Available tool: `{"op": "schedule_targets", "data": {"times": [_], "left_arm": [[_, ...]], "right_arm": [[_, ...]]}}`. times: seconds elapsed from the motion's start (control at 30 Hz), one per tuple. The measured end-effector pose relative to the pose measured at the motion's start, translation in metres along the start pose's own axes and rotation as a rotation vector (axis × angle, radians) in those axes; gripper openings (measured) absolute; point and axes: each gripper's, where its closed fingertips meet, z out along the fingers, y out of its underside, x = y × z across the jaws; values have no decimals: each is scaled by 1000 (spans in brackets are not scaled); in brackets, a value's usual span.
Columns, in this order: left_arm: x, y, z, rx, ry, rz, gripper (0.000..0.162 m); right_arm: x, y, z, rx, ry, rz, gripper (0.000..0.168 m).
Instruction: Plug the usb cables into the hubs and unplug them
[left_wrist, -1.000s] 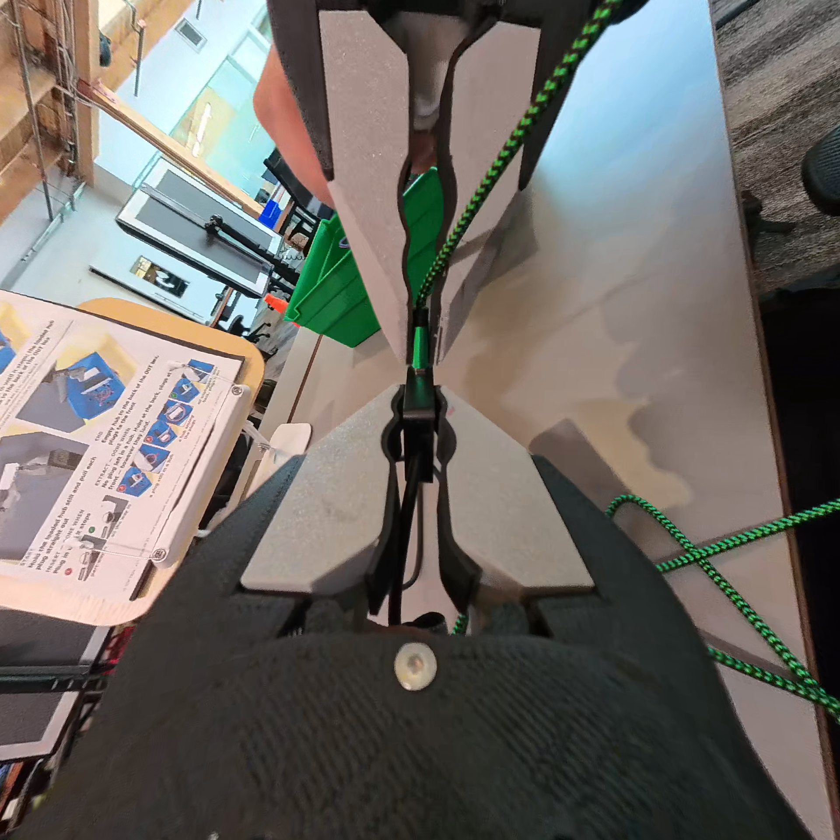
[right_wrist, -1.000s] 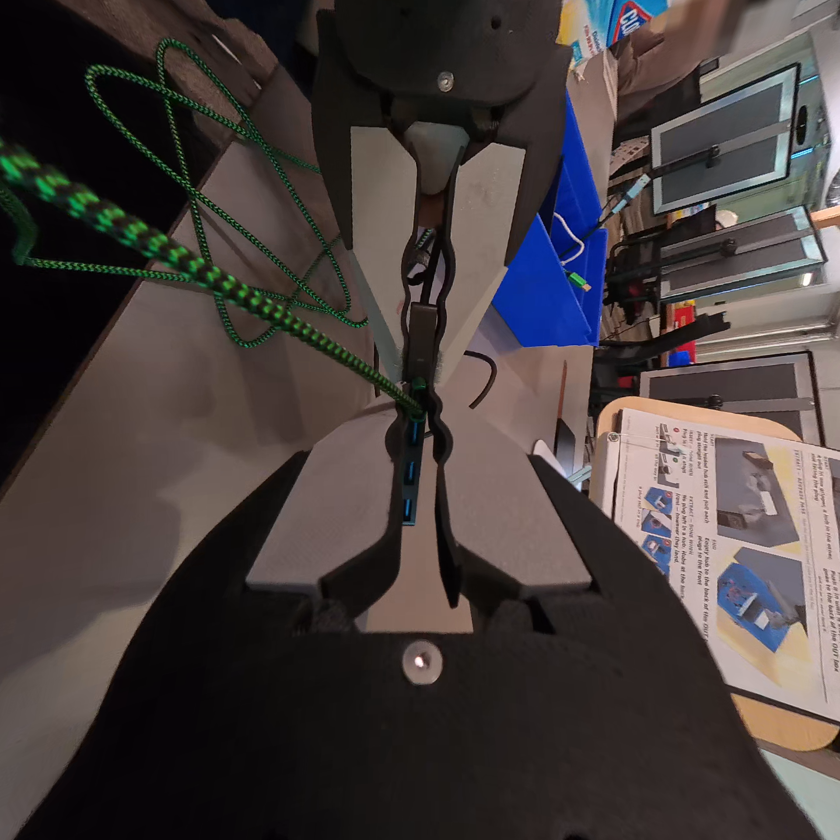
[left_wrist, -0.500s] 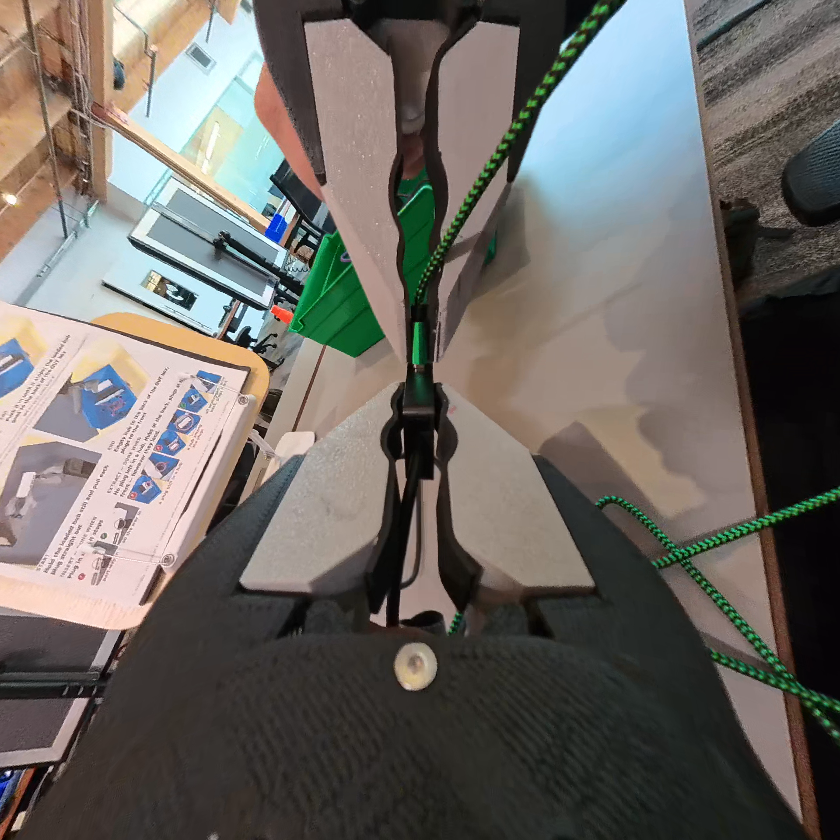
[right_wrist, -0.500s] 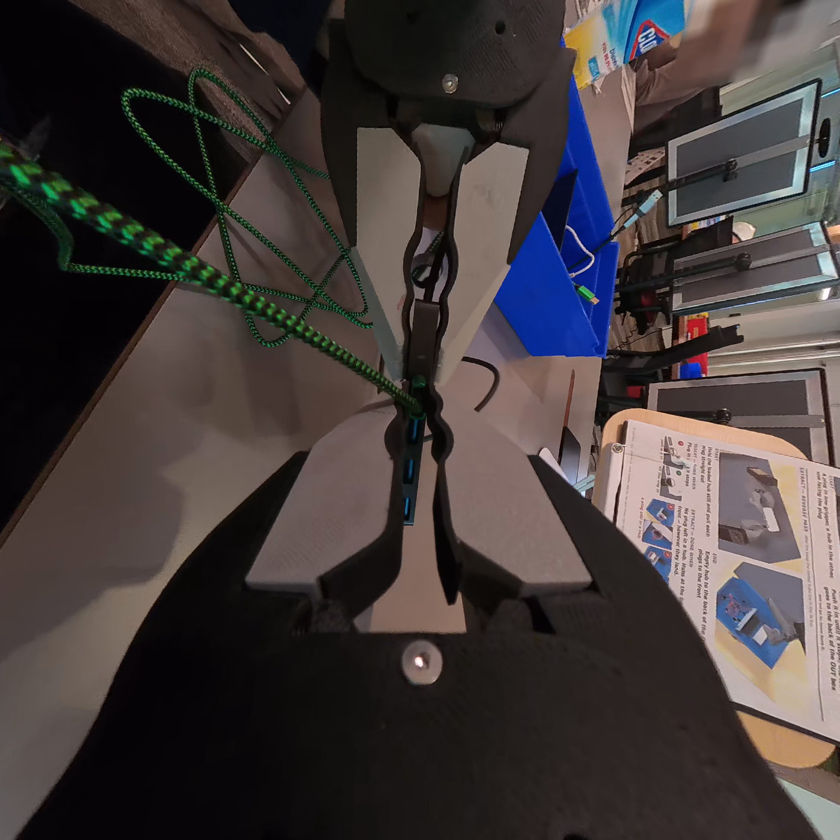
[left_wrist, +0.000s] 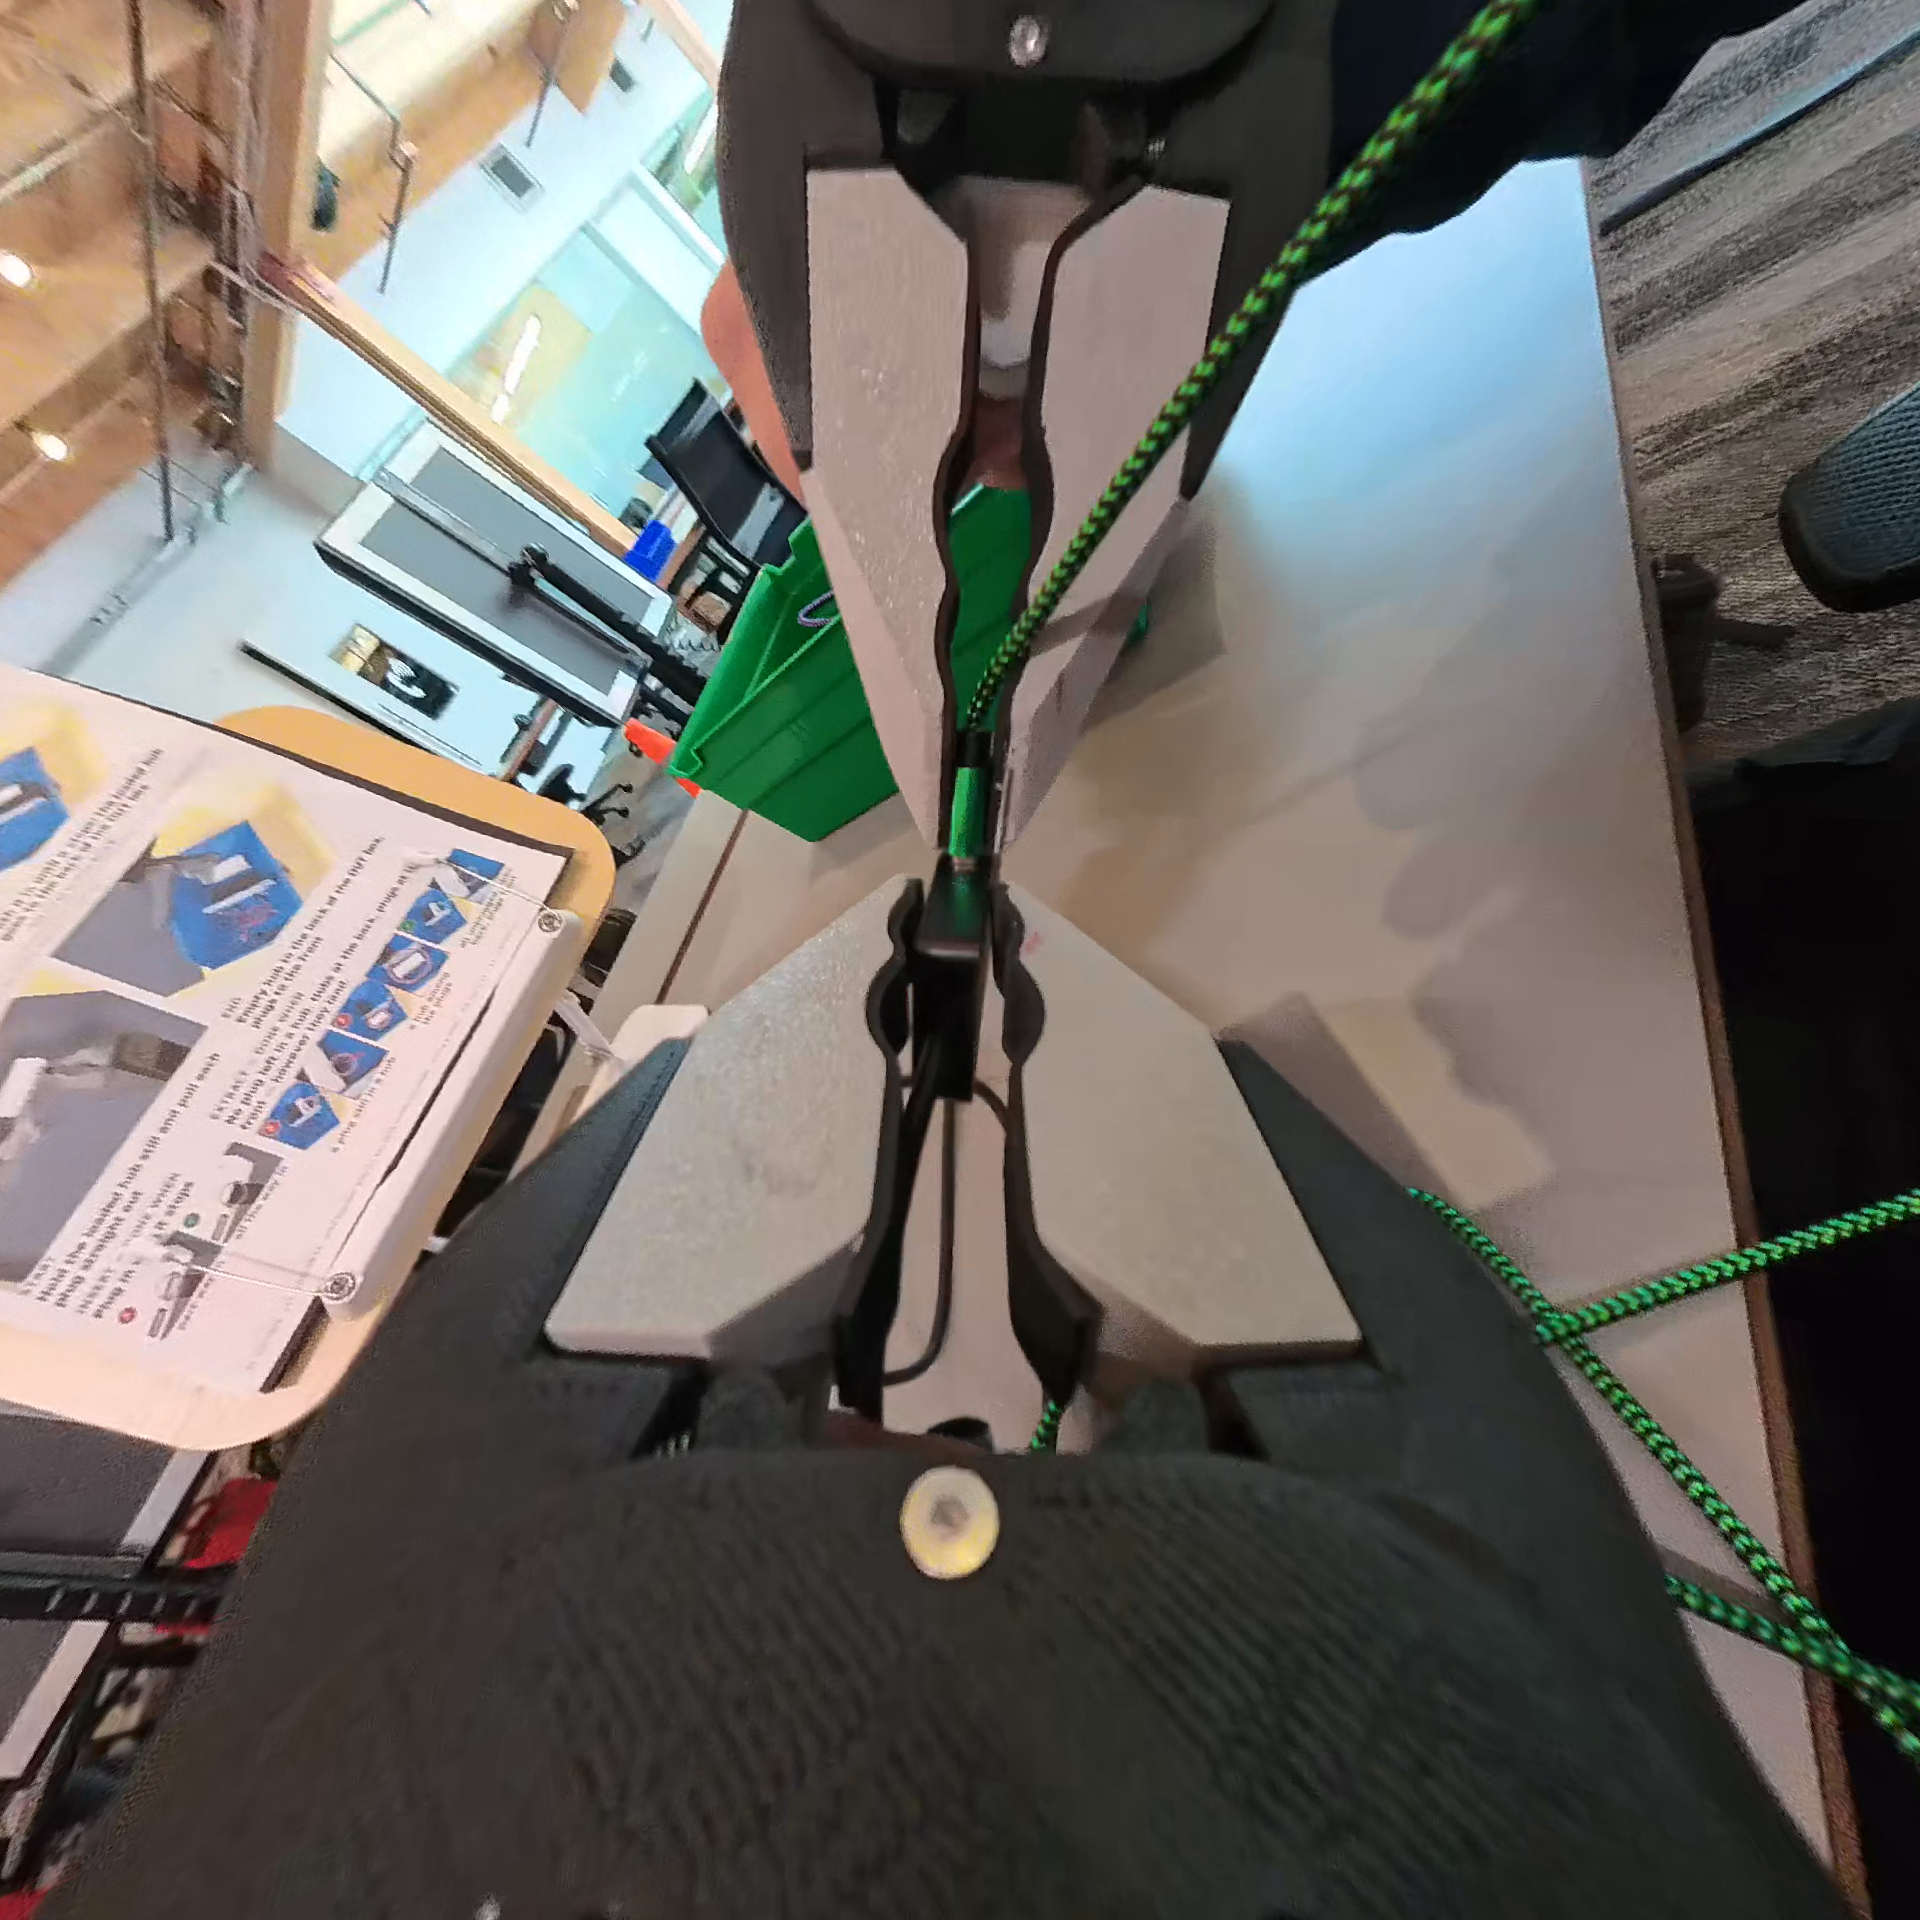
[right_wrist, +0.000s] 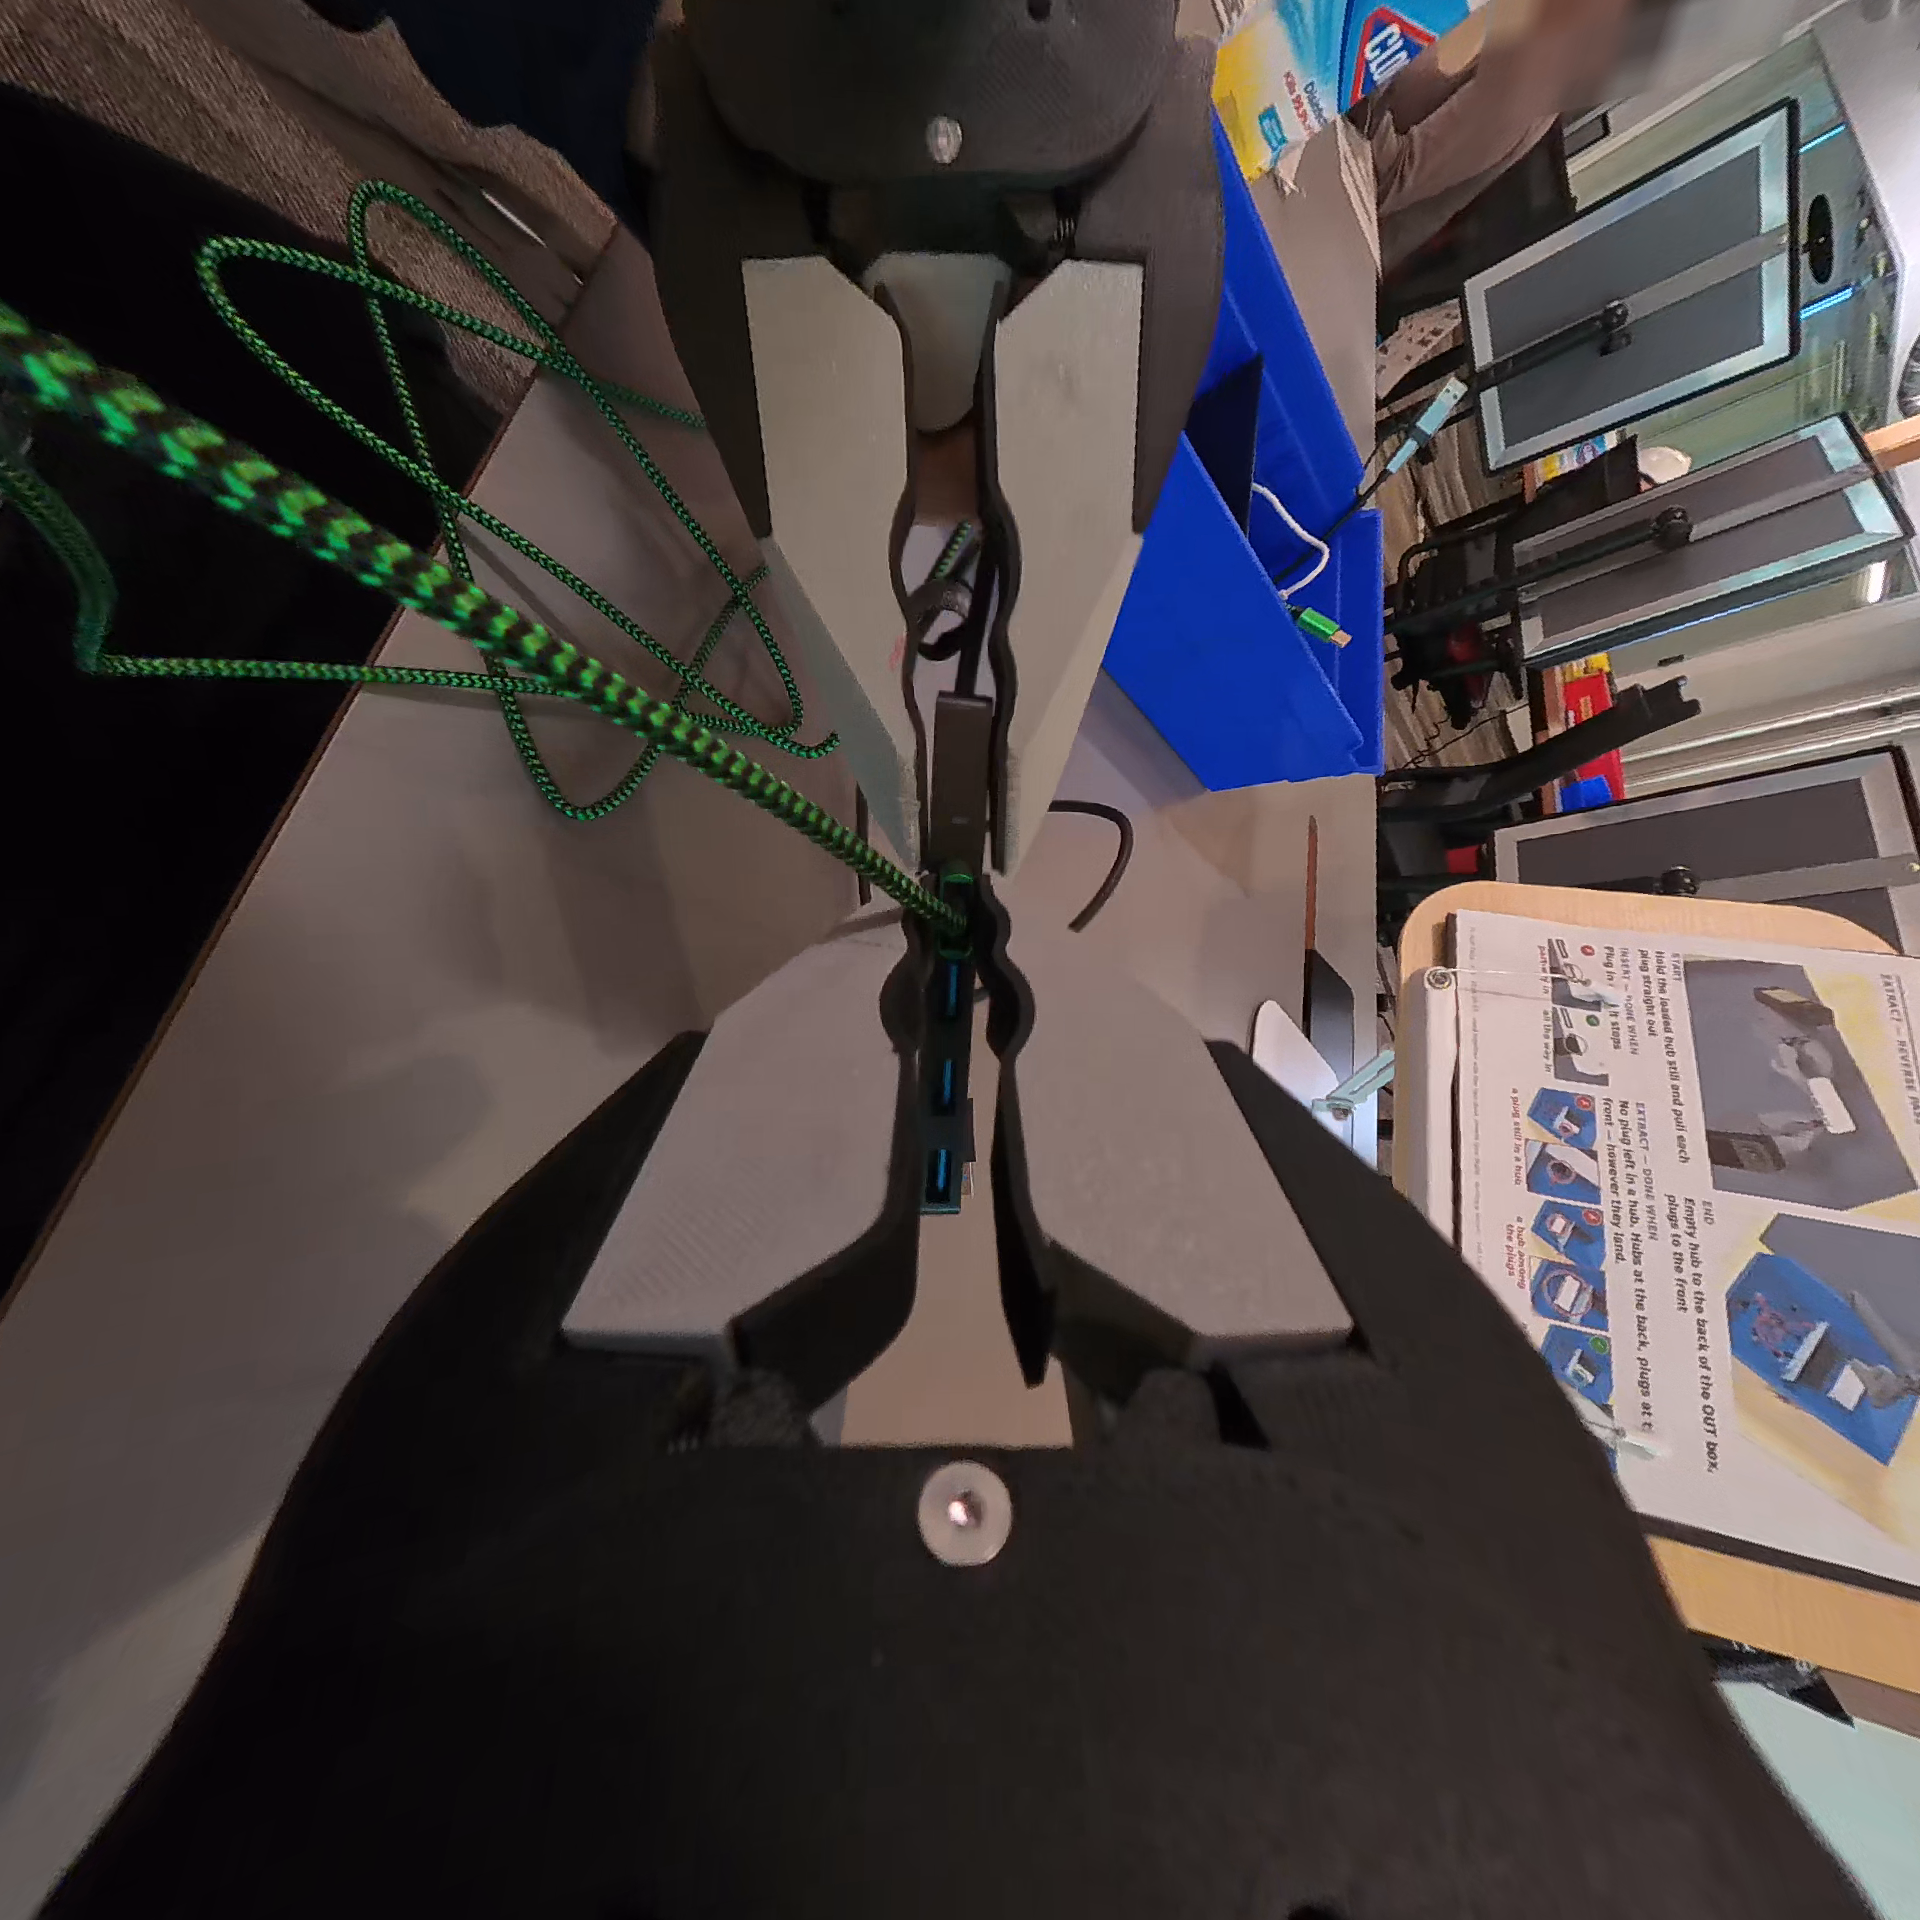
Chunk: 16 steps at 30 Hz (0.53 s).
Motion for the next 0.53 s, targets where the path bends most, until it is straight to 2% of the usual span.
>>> {"op": "schedule_targets", "data": {"times": [0.2,0.4,0.53], "left_arm": [[3,-4,-1,0,19,-26,9],[10,19,8,-264,55,10,7],[7,35,12,-369,64,-22,8]], "right_arm": [[-2,-2,0,10,-8,25,4],[-6,10,10,-167,-42,-59,4],[1,18,21,-274,-24,-106,5]]}}
